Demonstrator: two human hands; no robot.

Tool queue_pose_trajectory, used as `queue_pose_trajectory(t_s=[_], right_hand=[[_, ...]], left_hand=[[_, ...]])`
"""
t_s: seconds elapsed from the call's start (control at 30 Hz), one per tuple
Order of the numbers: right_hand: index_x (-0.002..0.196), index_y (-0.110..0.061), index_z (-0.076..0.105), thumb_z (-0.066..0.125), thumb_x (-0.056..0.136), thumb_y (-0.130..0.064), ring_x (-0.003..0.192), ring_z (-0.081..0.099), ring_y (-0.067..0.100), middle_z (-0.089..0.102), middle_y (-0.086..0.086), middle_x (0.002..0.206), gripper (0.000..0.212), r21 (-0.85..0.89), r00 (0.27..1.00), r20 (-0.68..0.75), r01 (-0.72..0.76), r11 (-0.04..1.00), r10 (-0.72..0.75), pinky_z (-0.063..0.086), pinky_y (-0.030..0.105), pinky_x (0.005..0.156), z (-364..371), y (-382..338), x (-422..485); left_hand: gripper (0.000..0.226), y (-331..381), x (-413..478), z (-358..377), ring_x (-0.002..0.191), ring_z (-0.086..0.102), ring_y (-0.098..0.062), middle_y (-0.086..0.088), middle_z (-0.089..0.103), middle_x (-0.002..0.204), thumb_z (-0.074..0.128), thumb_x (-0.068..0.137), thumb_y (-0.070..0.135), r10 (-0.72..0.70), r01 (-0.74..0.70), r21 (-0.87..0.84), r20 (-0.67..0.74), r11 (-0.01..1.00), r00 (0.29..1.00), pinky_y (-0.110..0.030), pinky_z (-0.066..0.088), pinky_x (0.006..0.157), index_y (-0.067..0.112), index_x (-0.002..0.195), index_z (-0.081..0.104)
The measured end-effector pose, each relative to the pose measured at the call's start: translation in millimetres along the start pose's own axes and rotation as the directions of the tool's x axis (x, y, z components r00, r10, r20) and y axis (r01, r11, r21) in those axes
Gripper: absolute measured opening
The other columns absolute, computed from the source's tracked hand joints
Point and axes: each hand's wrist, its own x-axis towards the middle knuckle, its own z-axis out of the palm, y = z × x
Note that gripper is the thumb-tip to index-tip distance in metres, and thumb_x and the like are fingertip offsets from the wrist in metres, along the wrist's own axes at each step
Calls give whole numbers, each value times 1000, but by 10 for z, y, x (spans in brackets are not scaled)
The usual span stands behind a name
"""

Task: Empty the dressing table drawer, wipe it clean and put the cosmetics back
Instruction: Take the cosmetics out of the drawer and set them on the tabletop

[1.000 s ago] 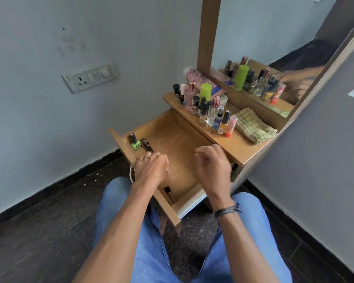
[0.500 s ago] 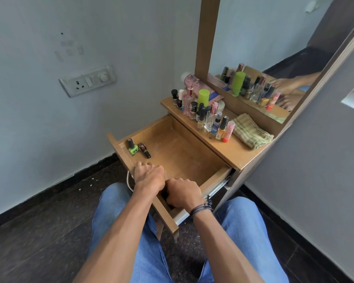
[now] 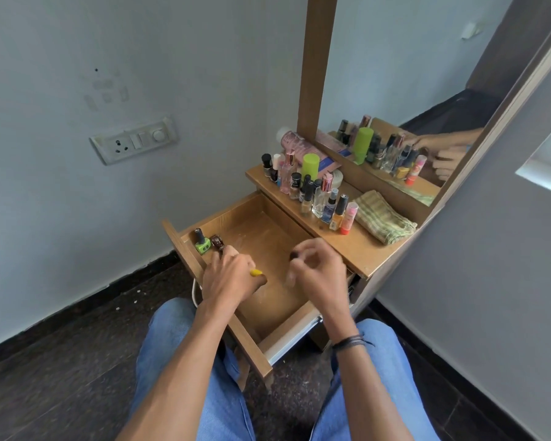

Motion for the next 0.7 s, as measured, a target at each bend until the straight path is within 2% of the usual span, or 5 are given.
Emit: queue_pose_trajectory(t_s=[0.13,0.23,0.37,0.53,0.7], right_hand=[[103,-9,67,63,94,4,78,69,21,71,14,97,16,701,993,5,-86,708,116,62,30,70,-413,-168,46],[109,-11,67,65,93,3,75,70,19,71,14,97,20,828,986,3,-97,552,168,62,31,72,-551,-177,57],[117,-8,66,66,92,5,77,73,22,73,17,101,28,873,974,-9,-102,477,225,62,32,71,-613,-140,78],[120,-5,65,68,90,6,80,74,28,70,20,104,31,787,959,-174,0,617,222,62,31,67,-668,-12,137],[114,-24,69,74,87,-7,92,71,13,68,1,101,31,271,882,-470,174,947,-28,61,29,78,-714,185,278]], left_hand=[[22,27,9,-86,101,53,-13,15,61,103,73,80,52,-5,-24,-425,-68,905,998,-29,40,68,35,94,72],[28,111,-24,-127,88,58,2,18,64,95,75,81,56,-29,-36,-634,-92,772,995,-17,38,61,31,95,72],[18,187,-51,-90,81,70,-7,10,73,87,75,86,44,-66,-57,-760,-130,647,989,-22,54,67,29,95,72],[18,300,-109,-49,77,74,-9,3,76,88,72,89,41,-87,-27,-877,-78,479,993,-22,58,69,26,99,71],[20,363,-99,24,91,74,-15,-2,75,100,70,92,34,-82,-4,-942,-33,335,996,-25,60,76,25,110,71]])
